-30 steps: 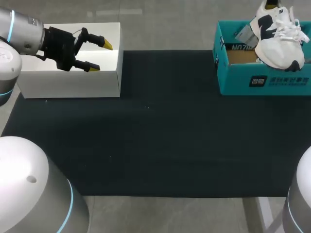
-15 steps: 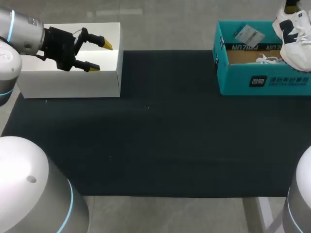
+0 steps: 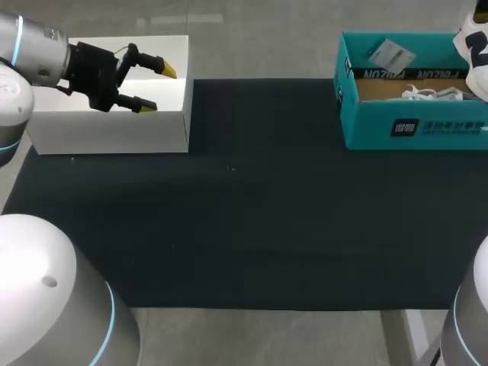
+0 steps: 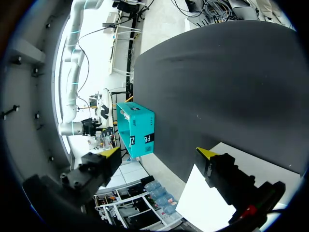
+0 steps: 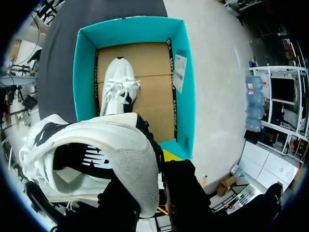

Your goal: Take the shoe out of the shoebox, open the shoe tongue, remove and reinsert the insole, then place the shoe into the shoebox

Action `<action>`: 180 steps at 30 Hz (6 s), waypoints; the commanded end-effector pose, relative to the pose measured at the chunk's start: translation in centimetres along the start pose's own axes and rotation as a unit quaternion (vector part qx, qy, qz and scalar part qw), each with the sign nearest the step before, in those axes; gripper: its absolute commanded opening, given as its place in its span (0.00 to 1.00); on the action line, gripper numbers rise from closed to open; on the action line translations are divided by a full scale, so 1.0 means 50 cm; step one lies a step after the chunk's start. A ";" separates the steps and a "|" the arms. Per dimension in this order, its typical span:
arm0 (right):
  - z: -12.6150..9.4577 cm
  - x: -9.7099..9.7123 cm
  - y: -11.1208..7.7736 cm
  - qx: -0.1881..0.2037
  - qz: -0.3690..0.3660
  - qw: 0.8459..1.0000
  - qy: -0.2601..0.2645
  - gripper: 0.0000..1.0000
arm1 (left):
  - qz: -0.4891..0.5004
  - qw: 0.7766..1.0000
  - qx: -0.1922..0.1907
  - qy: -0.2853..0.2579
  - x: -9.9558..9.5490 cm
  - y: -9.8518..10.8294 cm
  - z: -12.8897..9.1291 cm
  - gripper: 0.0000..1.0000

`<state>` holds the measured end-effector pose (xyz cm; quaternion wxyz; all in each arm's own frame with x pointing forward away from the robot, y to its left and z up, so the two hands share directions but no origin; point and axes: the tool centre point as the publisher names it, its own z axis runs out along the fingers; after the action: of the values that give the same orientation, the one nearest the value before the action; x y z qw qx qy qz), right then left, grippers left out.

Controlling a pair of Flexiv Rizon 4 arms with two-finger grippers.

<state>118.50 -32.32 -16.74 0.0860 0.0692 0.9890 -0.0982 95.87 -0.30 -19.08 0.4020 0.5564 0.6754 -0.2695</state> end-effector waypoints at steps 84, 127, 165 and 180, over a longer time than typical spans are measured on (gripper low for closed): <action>0.088 -0.004 -0.048 0.072 0.686 0.715 0.119 0.00 | 0.000 1.000 0.000 0.001 0.000 -0.001 0.000 1.00; 0.229 0.000 -0.036 0.065 0.718 0.685 0.101 0.00 | 0.000 1.000 0.000 0.001 0.000 -0.001 0.000 1.00; 0.374 0.003 -0.031 0.107 0.737 0.661 0.089 0.00 | 0.000 1.000 0.000 0.001 0.000 -0.001 0.000 1.00; 0.421 0.020 -0.021 0.127 0.737 0.656 0.100 0.00 | 0.000 1.000 0.000 0.001 0.000 -0.001 0.000 1.00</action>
<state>119.39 -37.36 -36.48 0.1186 0.7869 0.6038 -0.0452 95.87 -0.29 -19.08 0.4020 0.5563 0.6754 -0.2695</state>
